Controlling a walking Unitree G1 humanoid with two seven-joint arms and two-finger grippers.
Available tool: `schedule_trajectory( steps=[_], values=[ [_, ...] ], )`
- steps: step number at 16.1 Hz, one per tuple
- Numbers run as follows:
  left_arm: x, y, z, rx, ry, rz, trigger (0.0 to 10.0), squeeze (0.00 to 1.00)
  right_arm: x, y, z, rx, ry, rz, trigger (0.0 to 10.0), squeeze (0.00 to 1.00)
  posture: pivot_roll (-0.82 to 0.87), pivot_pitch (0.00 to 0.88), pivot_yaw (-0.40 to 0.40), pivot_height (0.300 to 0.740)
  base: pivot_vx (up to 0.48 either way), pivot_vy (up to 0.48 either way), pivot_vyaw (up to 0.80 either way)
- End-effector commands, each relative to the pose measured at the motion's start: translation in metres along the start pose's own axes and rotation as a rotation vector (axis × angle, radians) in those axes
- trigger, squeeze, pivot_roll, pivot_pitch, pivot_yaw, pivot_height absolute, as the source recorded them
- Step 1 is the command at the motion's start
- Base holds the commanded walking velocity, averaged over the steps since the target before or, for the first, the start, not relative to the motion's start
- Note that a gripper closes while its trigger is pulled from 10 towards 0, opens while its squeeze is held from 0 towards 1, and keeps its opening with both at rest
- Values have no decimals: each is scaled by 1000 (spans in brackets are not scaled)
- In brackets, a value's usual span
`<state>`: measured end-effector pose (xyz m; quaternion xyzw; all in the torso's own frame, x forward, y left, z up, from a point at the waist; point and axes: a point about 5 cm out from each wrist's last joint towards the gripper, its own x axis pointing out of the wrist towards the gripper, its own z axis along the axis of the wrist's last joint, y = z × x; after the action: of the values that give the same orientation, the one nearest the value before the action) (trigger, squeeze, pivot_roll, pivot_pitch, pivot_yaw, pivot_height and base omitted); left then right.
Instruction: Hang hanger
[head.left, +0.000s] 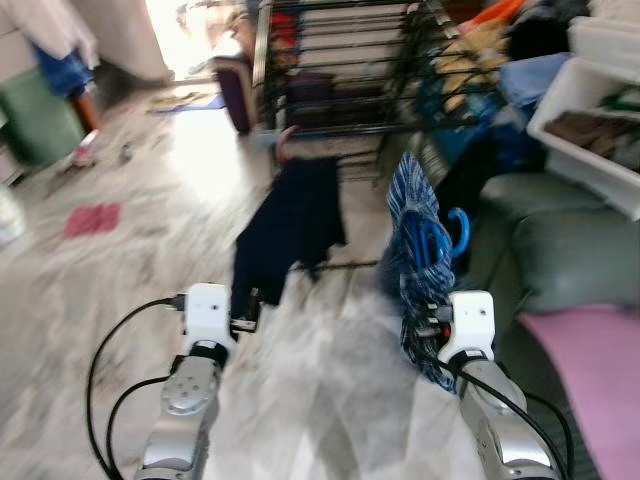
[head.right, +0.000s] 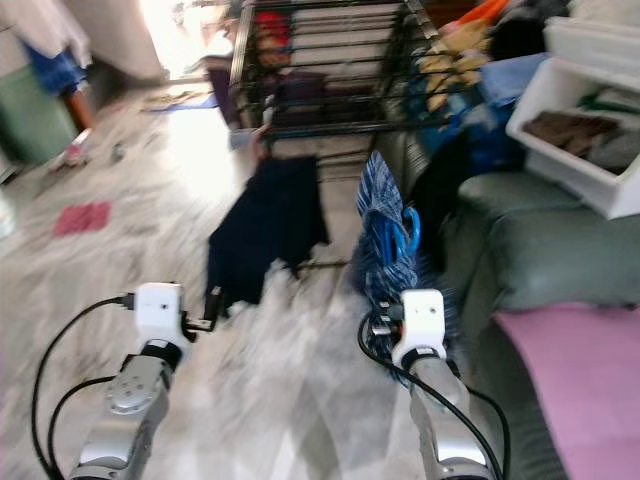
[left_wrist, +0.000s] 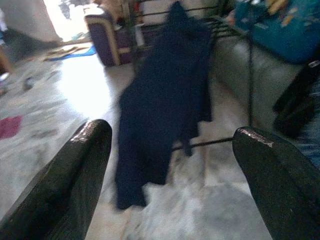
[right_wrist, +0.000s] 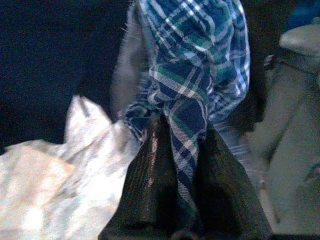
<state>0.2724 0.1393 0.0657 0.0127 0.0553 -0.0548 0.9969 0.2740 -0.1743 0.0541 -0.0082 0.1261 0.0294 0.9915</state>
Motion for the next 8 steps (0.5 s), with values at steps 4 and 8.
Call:
schedule_trajectory(
  steps=[4,8],
  values=[
    [0,-1,-4,-8,33,0,10000,0,2,4,-15,-7,130,28,10000,0,-57,0,42,740,465,0,0],
    [1,-1,-6,-21,57,4,10000,0,-1,10,-30,-19,227,81,10000,0,-55,0,40,740,383,226,0]
  ],
)
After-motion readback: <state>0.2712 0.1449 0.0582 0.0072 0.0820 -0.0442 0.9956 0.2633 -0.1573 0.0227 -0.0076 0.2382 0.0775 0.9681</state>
